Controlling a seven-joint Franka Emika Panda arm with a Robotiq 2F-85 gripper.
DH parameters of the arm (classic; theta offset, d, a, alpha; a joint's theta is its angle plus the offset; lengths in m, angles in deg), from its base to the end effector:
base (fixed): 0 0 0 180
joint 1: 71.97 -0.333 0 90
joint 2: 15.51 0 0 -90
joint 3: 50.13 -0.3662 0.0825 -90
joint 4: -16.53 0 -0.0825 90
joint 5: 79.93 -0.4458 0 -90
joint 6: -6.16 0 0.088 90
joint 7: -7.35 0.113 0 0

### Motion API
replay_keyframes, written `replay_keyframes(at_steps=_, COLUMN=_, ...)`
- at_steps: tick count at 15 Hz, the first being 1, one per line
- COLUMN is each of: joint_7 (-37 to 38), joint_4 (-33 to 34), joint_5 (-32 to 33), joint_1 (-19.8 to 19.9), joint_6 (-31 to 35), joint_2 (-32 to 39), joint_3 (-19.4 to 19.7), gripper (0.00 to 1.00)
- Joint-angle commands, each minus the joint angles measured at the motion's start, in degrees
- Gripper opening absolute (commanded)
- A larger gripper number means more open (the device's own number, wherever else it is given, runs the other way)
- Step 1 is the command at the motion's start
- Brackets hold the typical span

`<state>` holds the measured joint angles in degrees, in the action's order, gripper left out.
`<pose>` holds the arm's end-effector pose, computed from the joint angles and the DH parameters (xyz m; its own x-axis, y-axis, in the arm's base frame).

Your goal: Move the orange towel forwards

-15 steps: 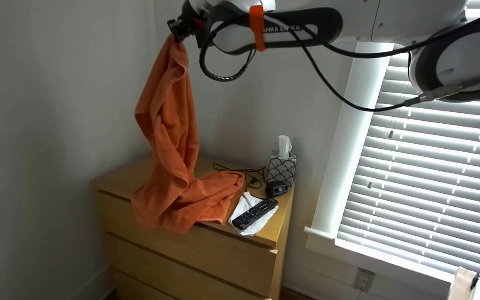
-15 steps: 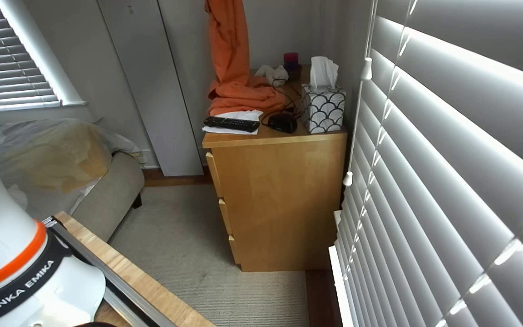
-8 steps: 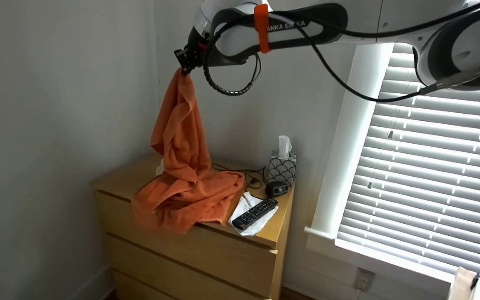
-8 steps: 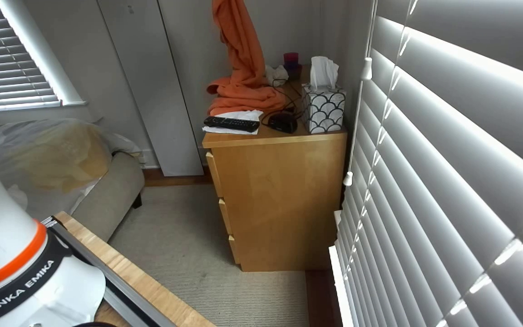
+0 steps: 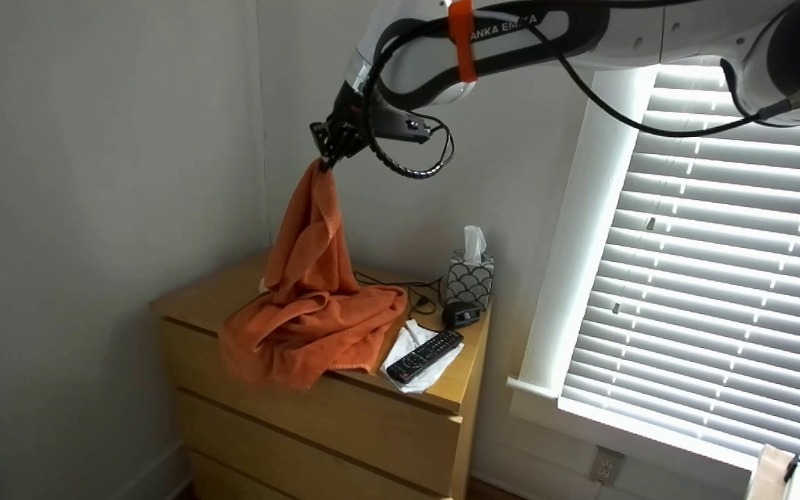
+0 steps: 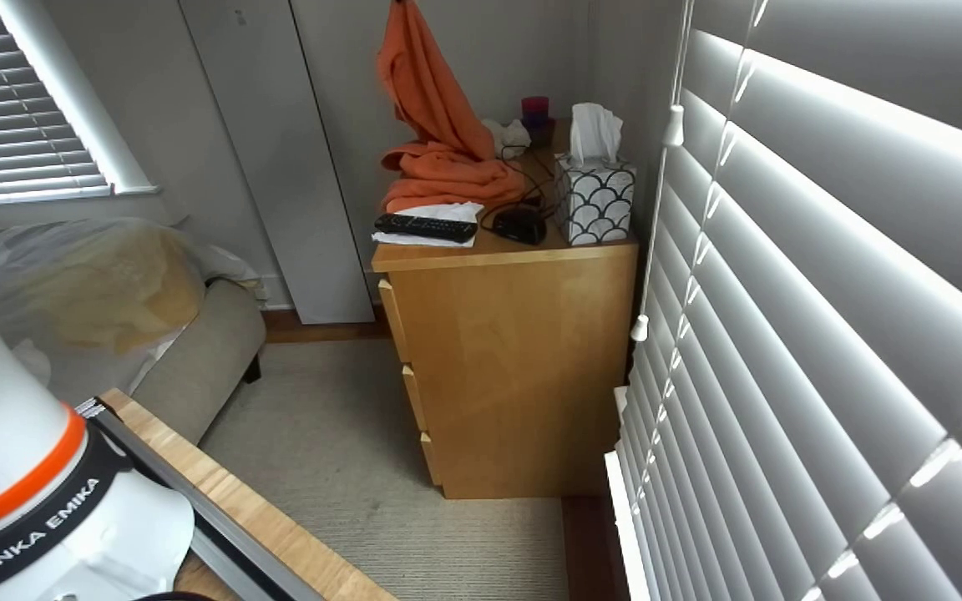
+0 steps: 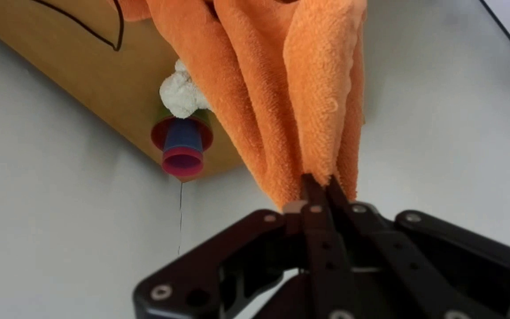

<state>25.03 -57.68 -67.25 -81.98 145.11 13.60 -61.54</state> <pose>0.7959 0.2651 0.5559 0.8008 0.0824 0.5933 0.1490 -0.9868 -0.0641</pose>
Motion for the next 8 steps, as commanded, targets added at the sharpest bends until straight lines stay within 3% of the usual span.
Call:
replay_keyframes(at_steps=1, joint_7=-1.1, joint_4=-0.2, joint_5=-2.4, joint_1=-2.3, joint_6=-0.1, joint_2=-0.5, joint_3=3.0, gripper=0.04)
replay_keyframes(at_steps=3, joint_7=-0.9, joint_4=-1.2, joint_5=-3.8, joint_1=-1.9, joint_6=-2.6, joint_2=-0.8, joint_3=2.4, gripper=0.01)
replay_keyframes(at_steps=8, joint_7=1.1, joint_4=-7.3, joint_5=-4.3, joint_1=-2.3, joint_6=-9.7, joint_2=-0.1, joint_3=6.2, gripper=0.01)
